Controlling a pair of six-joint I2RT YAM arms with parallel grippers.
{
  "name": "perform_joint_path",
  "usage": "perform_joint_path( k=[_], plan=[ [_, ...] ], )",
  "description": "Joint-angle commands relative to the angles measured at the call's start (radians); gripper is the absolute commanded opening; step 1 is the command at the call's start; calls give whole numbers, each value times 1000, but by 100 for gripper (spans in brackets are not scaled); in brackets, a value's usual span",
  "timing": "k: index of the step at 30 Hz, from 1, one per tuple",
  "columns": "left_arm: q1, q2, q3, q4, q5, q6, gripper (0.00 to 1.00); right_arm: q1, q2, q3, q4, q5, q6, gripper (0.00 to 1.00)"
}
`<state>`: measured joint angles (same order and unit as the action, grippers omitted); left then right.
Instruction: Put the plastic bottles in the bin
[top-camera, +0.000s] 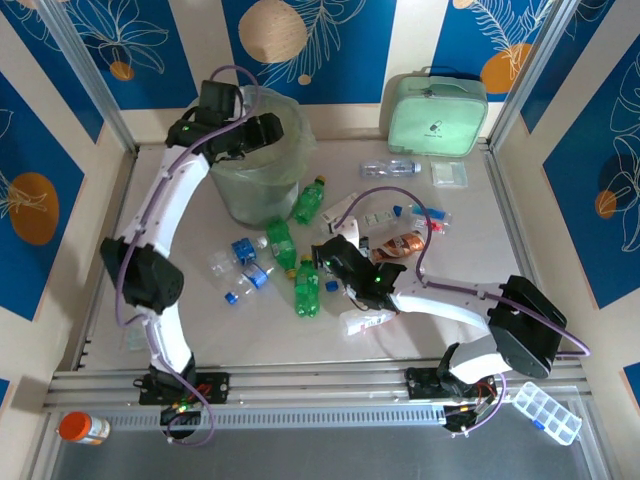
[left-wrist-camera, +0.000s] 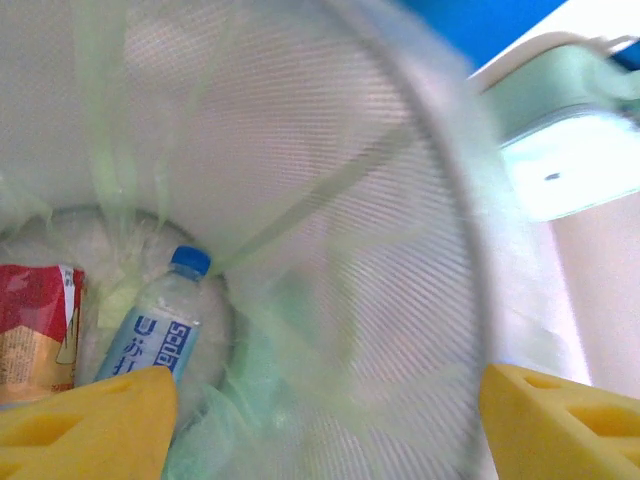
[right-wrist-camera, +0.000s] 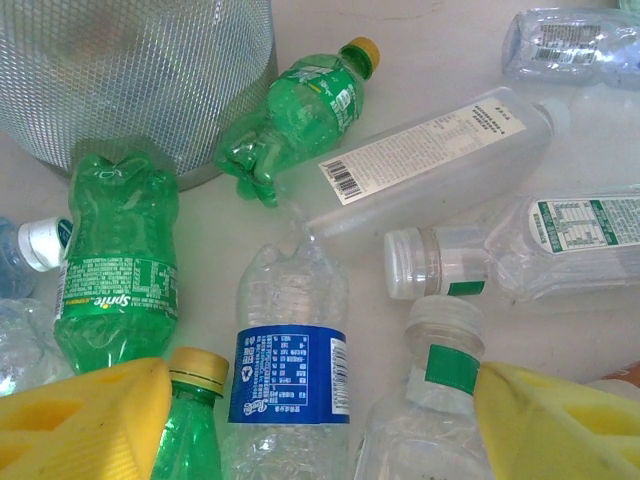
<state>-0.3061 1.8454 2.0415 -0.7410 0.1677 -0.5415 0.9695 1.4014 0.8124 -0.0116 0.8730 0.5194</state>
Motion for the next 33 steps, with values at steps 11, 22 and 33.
perform_joint_path(
  k=[11, 22, 33],
  plan=[
    [-308, -534, -474, 154, -215, 33, 74, 6, -63, -20, 36, -13, -32, 80],
    [-439, -882, -1105, 326, -288, -60, 71, 67, -129, -11, 4, -8, -103, 74],
    [-441, -987, -1421, 468, -413, -84, 69, 80, -55, 284, -918, -41, 692, 67]
  ],
)
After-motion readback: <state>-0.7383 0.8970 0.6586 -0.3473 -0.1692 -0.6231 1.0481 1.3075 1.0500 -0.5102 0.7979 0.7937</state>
